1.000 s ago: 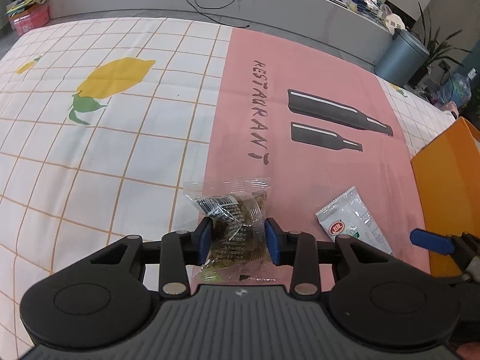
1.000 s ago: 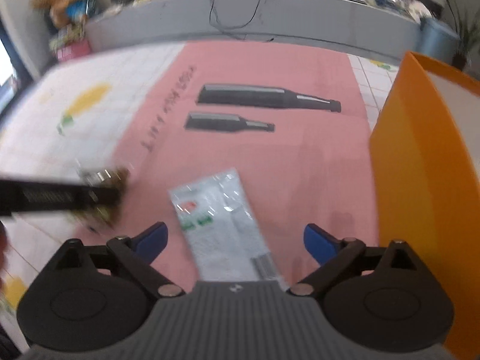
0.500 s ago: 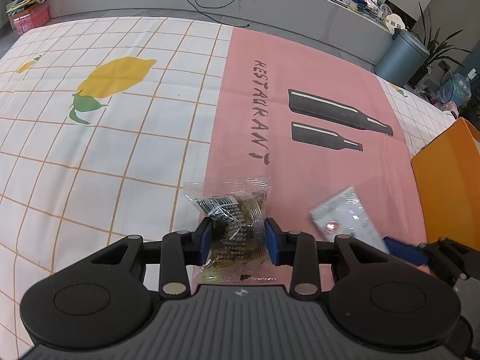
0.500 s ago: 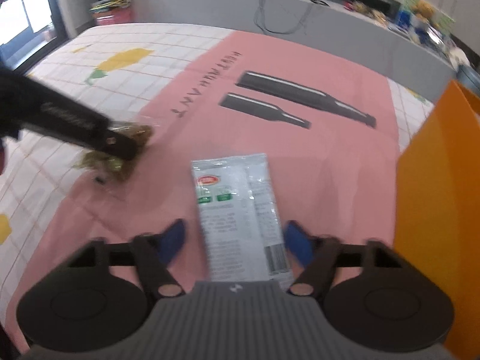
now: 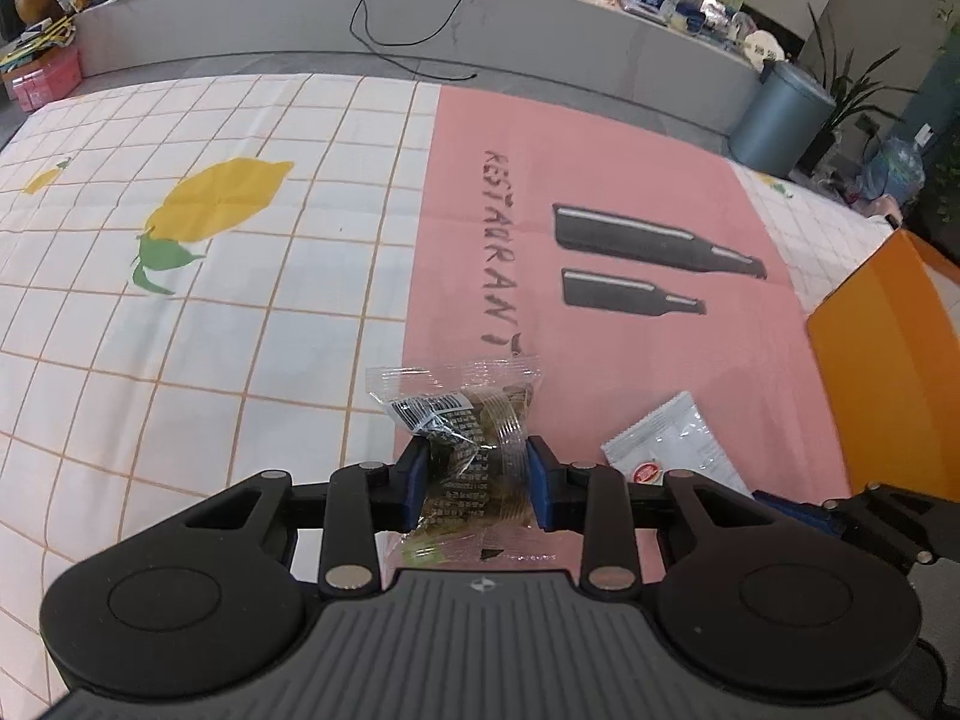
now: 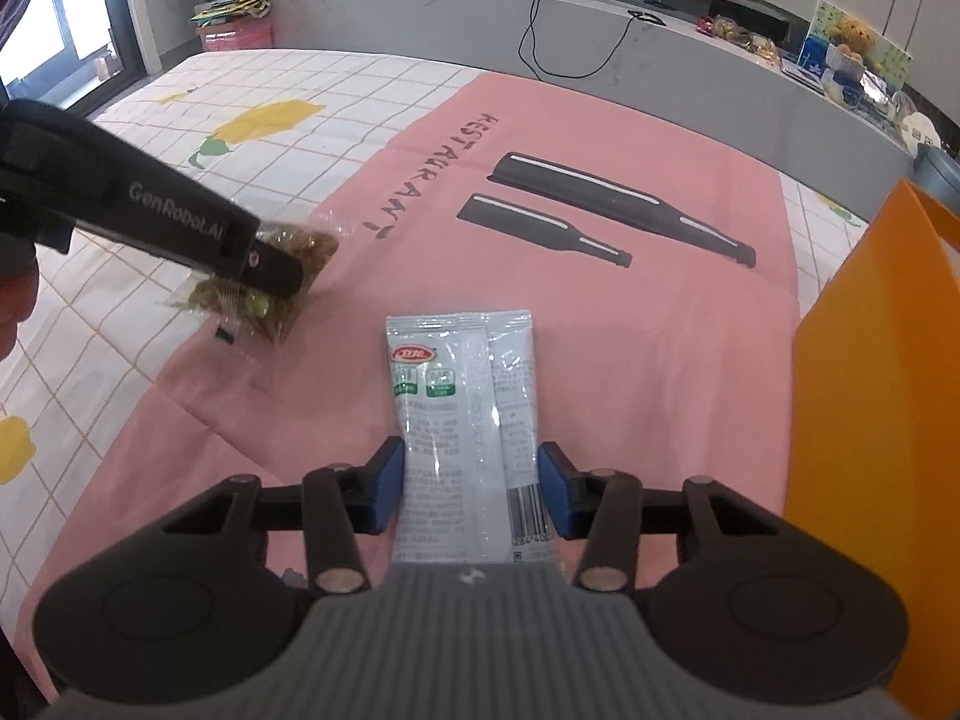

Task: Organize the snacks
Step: 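Close the right gripper on the white sachet, then lift and carry the dried-food bag and white sachet over the box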

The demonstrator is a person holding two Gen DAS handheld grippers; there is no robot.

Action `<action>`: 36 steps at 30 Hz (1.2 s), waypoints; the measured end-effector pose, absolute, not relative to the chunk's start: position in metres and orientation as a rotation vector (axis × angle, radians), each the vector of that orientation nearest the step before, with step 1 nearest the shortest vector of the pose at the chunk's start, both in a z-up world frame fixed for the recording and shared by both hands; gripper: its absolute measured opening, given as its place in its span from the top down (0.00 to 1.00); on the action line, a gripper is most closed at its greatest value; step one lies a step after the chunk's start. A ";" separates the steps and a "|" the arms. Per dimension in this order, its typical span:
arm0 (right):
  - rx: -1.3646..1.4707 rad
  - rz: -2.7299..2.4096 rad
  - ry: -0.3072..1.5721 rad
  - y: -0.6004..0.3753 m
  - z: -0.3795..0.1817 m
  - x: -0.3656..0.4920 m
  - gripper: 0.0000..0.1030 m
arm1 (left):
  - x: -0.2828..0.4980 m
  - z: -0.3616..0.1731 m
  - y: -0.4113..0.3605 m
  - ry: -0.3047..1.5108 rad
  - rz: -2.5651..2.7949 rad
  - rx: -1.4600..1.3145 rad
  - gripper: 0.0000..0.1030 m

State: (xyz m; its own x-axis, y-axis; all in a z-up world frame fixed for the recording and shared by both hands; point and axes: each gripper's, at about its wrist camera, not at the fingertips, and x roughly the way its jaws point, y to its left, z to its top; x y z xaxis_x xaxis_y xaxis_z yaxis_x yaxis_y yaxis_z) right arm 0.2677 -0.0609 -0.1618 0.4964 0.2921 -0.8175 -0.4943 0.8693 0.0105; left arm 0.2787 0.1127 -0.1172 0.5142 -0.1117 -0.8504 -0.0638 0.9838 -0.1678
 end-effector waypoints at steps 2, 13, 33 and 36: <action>-0.230 0.482 0.933 -0.062 -0.160 0.268 0.55 | 0.278 -0.114 0.114 1.019 -0.045 -0.198 0.64; -0.202 0.492 0.885 -0.066 -0.141 0.260 0.55 | 0.274 -0.102 0.118 0.974 -0.039 -0.207 0.65; 0.017 0.529 0.735 -0.093 -0.068 0.243 0.55 | 0.235 -0.042 0.120 0.786 -0.051 -0.289 0.65; 0.043 0.528 0.700 -0.101 -0.056 0.240 0.55 | 0.231 -0.028 0.116 0.749 -0.060 -0.282 0.65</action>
State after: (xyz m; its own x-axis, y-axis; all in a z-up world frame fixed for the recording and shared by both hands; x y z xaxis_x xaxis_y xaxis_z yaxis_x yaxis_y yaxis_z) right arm 0.2397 -0.1007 -0.0557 0.6400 0.4768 -0.6026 -0.4483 0.8686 0.2112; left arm 0.2311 0.1165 -0.0283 0.7326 -0.1540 -0.6630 -0.0460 0.9606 -0.2740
